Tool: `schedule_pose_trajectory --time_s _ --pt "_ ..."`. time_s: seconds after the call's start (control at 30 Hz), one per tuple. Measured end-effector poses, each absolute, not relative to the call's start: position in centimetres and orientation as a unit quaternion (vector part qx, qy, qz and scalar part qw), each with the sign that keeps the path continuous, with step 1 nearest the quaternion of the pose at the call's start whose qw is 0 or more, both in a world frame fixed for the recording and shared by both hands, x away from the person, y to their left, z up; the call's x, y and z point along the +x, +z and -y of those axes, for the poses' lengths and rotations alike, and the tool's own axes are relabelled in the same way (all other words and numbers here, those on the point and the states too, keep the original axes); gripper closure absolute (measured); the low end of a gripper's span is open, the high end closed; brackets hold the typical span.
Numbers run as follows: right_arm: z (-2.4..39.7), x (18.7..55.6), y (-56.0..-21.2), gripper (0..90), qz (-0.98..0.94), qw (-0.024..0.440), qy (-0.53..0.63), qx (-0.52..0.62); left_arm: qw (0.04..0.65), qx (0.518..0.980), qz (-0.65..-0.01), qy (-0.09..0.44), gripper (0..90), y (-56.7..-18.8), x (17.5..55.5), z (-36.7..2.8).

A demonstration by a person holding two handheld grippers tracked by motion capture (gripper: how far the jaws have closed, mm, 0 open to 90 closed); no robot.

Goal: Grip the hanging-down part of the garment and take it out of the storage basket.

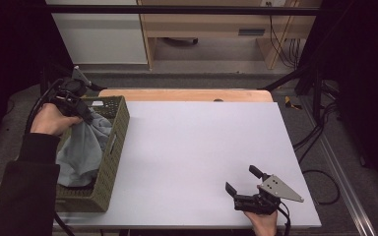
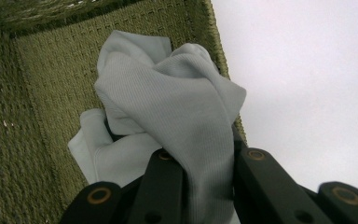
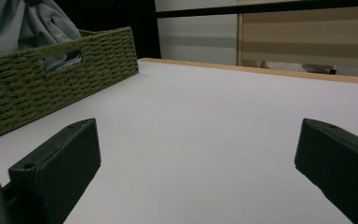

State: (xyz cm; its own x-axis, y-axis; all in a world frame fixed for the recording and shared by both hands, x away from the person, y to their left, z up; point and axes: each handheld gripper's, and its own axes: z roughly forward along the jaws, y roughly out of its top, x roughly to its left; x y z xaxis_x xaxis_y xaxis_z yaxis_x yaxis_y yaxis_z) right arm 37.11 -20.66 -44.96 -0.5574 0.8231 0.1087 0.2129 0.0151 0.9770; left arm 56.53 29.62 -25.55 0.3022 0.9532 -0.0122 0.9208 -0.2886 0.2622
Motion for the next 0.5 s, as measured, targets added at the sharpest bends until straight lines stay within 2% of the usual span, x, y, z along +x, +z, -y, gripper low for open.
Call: schedule_pose_trajectory --time_s 0.5 --pt "20.5 37.2 -44.9 0.4 -0.662 0.256 0.584 0.394 0.114 0.795 -0.589 0.086 82.9 -24.2 55.8 -30.5"
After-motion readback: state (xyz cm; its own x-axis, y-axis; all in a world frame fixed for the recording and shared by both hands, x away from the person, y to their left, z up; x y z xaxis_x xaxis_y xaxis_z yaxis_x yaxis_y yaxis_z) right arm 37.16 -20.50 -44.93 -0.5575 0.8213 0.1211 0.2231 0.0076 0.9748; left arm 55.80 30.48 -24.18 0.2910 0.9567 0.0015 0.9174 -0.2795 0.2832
